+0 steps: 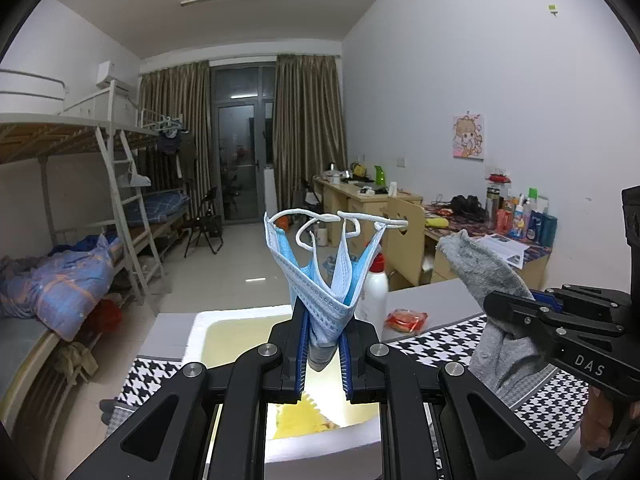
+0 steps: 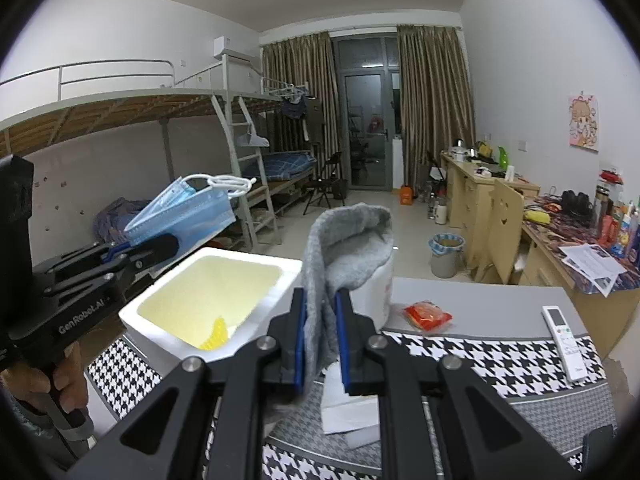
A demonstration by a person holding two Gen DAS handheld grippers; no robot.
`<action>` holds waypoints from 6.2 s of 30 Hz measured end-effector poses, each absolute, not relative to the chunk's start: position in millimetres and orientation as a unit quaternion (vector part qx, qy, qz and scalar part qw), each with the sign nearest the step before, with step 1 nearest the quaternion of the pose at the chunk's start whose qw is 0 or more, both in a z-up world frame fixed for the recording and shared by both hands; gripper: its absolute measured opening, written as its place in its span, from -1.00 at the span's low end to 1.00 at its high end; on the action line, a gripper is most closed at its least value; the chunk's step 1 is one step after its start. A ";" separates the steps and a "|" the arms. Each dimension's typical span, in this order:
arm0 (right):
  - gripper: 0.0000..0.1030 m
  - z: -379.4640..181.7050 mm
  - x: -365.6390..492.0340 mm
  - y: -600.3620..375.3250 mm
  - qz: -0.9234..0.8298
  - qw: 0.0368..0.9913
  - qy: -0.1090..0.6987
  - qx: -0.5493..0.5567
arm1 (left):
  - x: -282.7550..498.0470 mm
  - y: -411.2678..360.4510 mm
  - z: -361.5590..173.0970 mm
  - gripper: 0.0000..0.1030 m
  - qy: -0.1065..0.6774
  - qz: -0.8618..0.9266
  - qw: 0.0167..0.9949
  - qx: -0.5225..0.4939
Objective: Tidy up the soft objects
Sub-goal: 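Carry the mask and sock over the white foam box with both tools, then open the left tool to drop the mask into the box while the right tool drops the sock, then withdraw both tools from the box back over the white tissues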
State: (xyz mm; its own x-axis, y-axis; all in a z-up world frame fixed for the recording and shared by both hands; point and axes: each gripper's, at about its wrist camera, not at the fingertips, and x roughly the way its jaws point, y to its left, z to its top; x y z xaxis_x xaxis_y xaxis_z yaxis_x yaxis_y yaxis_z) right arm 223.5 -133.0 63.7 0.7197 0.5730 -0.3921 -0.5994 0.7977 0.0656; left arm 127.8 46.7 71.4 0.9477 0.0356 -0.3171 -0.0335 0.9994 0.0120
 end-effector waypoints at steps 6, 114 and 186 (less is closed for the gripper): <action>-0.67 63.9 224.6 -123.2 0.327 0.921 0.207 -0.036 | 128.9 51.6 70.8 -0.72 0.161 0.028 0.987 0.003; 0.51 61.6 227.7 -59.7 0.377 0.902 0.207 -0.050 | 96.5 102.1 46.6 0.98 0.156 0.114 0.980 -0.040; 0.90 66.5 208.8 -205.6 0.248 0.954 0.166 0.004 | 114.0 -21.7 70.0 0.98 0.136 -0.010 0.991 0.008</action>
